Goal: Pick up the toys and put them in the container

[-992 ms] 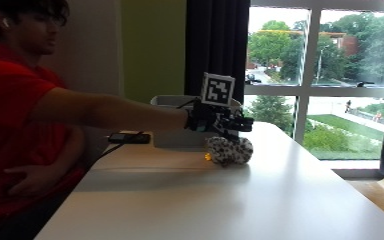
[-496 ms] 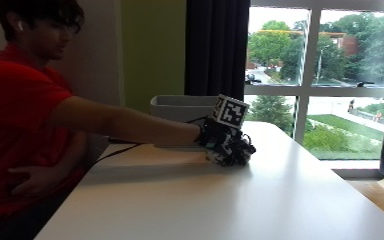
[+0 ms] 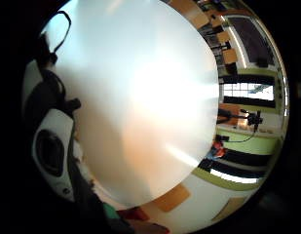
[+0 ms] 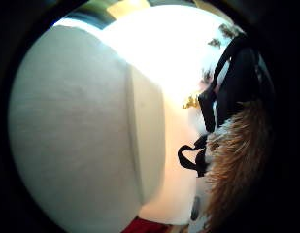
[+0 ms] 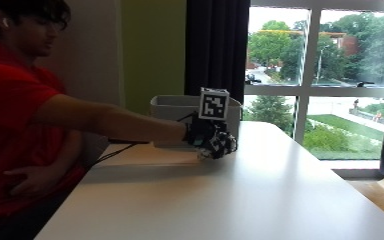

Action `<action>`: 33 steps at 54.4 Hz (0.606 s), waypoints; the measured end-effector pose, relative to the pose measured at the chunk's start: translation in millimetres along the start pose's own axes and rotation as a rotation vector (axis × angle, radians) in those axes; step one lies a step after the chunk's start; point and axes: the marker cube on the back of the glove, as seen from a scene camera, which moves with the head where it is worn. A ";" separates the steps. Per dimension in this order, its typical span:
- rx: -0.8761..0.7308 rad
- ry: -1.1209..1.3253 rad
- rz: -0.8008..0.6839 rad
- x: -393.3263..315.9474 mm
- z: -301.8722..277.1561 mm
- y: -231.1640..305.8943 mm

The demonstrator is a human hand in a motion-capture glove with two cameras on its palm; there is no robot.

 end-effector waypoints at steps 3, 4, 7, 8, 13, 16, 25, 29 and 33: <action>0.025 -0.044 0.028 5.5 -15.6 4.7; 0.037 -0.044 0.031 7.3 -21.8 6.2; 0.072 -0.020 0.027 12.6 -45.1 11.2; 0.084 -0.010 0.006 14.9 -54.5 13.7; 0.155 0.012 -0.187 20.1 -103.4 29.0; 0.191 -0.026 -0.195 4.3 -133.7 34.6; 0.229 -0.105 -0.201 -78.2 -207.5 58.8; 0.221 -0.086 -0.249 -108.6 -216.0 68.5; 0.228 -0.033 -0.299 -135.4 -218.9 77.0</action>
